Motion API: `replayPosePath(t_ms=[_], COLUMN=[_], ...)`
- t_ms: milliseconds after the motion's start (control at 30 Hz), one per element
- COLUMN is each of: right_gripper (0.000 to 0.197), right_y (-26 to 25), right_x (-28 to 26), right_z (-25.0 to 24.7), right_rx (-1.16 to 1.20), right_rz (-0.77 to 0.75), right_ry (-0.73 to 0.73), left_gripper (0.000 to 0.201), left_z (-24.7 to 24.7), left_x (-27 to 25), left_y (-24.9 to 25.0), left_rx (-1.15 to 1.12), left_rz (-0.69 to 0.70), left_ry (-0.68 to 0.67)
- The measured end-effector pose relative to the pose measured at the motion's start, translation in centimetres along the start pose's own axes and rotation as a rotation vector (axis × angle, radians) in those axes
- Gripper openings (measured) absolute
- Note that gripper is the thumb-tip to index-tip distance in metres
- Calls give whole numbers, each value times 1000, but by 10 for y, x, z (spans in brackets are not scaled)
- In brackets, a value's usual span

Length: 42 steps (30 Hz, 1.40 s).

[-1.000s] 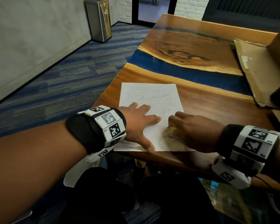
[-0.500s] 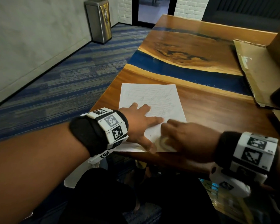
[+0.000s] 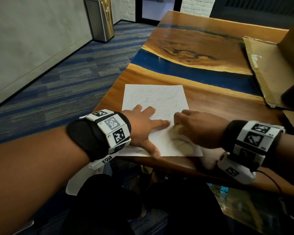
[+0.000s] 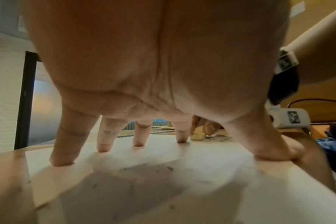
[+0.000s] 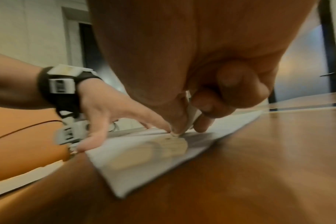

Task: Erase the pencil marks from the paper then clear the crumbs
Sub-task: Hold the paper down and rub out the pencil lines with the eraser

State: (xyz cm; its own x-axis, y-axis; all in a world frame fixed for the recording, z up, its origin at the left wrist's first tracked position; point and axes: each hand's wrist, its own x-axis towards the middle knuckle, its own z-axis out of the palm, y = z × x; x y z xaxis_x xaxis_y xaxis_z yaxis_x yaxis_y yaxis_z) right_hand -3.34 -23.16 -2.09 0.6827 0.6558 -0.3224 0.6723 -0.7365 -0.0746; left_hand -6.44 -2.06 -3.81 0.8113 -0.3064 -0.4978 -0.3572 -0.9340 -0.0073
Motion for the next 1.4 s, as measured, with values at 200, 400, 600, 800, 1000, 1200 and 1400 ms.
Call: replayPosePath(t_ms=[200, 400, 600, 800, 1000, 1200, 1400], right_gripper=[22, 40, 26, 30, 33, 27, 28], right_y=[17, -21, 11, -10, -9, 11, -15], right_x=[6, -27, -19, -26, -20, -16, -30], right_z=[7, 14, 3, 13, 13, 5, 15], right_rx=[23, -97, -75, -39, -51, -15, -8], right_rz=[100, -272, -15, -227, -191, -106, -304], right_ry=[41, 7, 50, -21, 35, 9, -76], left_gripper=[107, 99, 107, 107, 106, 107, 108], left_z=[-2, -6, -7, -9, -10, -8, -9], left_x=[2, 2, 4, 1, 1, 0, -2], left_y=[5, 10, 11, 7, 8, 7, 6], left_rx=[-44, -68, -25, -5, -19, -22, -22], left_rz=[-30, -36, -43, -24, -32, -47, -42], left_ry=[18, 10, -10, -32, -36, -29, -46])
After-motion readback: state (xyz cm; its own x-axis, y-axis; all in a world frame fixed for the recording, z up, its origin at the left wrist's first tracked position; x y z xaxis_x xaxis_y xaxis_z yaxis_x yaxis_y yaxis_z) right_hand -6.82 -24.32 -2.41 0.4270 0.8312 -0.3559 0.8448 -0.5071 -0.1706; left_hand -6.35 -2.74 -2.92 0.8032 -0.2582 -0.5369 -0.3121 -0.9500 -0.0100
